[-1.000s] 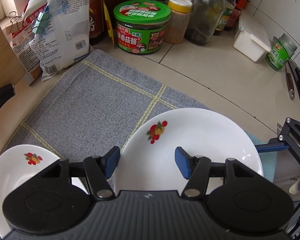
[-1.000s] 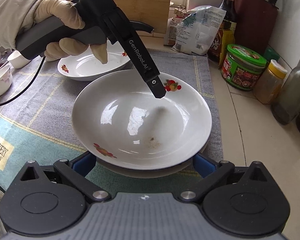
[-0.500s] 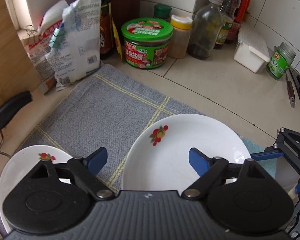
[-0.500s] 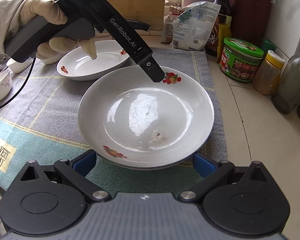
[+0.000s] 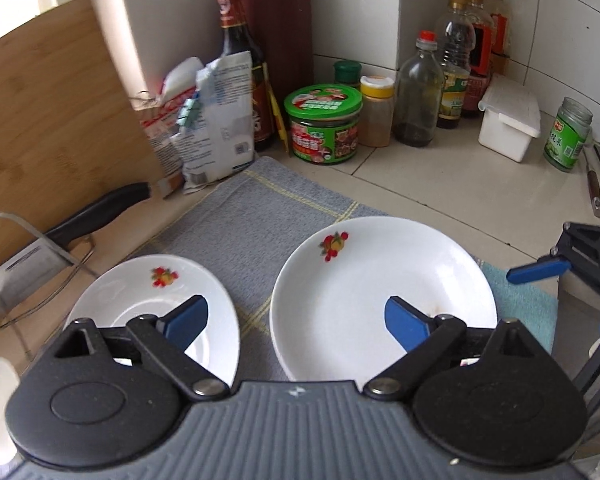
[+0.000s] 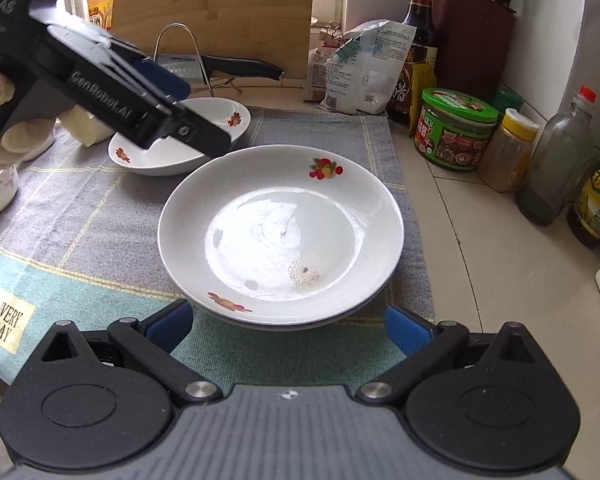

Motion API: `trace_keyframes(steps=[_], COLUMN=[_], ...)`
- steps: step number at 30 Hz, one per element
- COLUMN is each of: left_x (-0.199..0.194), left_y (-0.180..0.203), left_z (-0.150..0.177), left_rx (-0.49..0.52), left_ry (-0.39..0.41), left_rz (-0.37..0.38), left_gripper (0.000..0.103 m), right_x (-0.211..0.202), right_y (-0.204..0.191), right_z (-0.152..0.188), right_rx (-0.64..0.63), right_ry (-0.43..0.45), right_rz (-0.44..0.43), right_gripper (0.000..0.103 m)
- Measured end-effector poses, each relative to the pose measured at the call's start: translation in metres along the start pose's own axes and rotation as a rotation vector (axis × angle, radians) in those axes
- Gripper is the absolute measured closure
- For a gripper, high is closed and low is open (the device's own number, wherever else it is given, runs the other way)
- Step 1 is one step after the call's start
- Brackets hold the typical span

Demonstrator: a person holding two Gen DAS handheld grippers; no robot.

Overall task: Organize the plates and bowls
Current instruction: 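Open the left gripper and pull it back from the stacked plates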

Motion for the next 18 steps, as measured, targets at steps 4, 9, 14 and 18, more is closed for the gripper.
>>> trace_keyframes(steps=[4,9,14,18], left_x=[-0.016,-0.035,-0.050,-0.056], left_y=[-0.012,-0.031,-0.054,-0.072], left_z=[0.023,0.055,0.081,0.099], left_rx=[-0.070,-0.154,-0.188,-0.173], left_ry=[0.001,0.024,0.051,0.060], left_rz=[-0.060,-0.100,-0.109,-0.131], left_gripper=[0.008,0.008,0.007,0.007], right_x=[-0.004,-0.005,-0.004,-0.002], right_y=[-0.010,-0.031,-0.058,-0.080], right_z=[-0.007,-0.021,-0.036,-0.045], right_rx=[-0.012,-0.033,-0.037,-0.038], right_ry=[0.020,0.043,0.058,0.047], right_rz=[0.005,0.006,-0.005,0.003], right_gripper=[0.000,0.000,0.000,0.000])
Point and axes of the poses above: each gripper's, at about its wrist camera, not at the fingertips, and x roughly the way its jaws point, y to its right, z to its underside, the point moved 10 cm from there along x, roughly the way its jaws point, and after that the axes turned 12 degrees about -y, right-handed, at the moved point
